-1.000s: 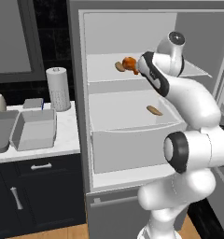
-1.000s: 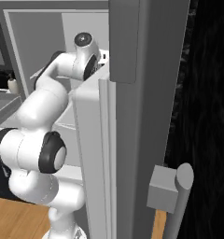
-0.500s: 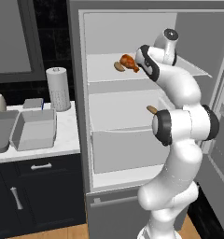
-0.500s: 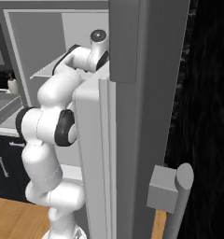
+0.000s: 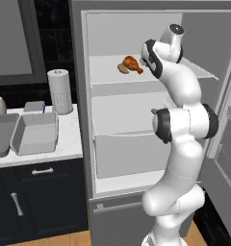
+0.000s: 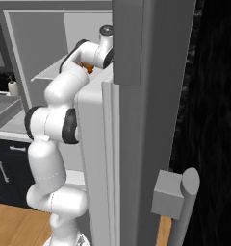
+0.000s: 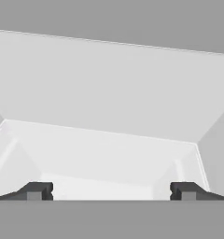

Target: Place one sweet potato and one chicken drumstick in each tupperware on the nearby counter, to pack two identical lunches.

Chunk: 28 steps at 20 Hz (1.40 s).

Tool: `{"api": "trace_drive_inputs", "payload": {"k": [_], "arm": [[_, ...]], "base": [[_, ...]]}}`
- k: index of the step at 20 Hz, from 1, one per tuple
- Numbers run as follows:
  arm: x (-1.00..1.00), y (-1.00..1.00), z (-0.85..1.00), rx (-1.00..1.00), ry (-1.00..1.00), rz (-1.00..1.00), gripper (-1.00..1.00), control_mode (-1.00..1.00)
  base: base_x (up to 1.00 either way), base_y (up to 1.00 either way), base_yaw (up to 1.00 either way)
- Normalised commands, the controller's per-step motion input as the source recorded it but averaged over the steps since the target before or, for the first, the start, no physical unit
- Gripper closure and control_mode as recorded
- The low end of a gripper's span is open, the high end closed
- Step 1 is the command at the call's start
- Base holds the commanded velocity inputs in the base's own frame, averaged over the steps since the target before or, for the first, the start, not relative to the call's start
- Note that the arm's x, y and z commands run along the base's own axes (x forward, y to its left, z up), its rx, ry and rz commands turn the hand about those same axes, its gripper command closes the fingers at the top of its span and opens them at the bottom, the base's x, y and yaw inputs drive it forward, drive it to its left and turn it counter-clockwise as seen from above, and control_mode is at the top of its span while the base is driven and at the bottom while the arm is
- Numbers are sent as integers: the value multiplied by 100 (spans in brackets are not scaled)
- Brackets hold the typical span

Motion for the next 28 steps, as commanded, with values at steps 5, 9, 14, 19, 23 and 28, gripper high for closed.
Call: {"api": "trace_drive_inputs", "payload": {"k": [5, 9, 14, 19, 23, 28], "arm": [[-42, -6, -10, 0, 0, -2, -100, -100], [-6, 0, -14, 0, 0, 0, -100, -100], [-13, 0, -7, 0, 0, 0, -100, -100], [-13, 0, -14, 0, 0, 1, 100, -100], [0, 8, -23, 0, 0, 7, 100, -100], [-9, 10, -11, 0, 0, 6, 100, -100]], "base": [[0, 0, 0], [0, 0, 0], [0, 0, 0], [0, 0, 0], [0, 0, 0], [0, 0, 0]]}}
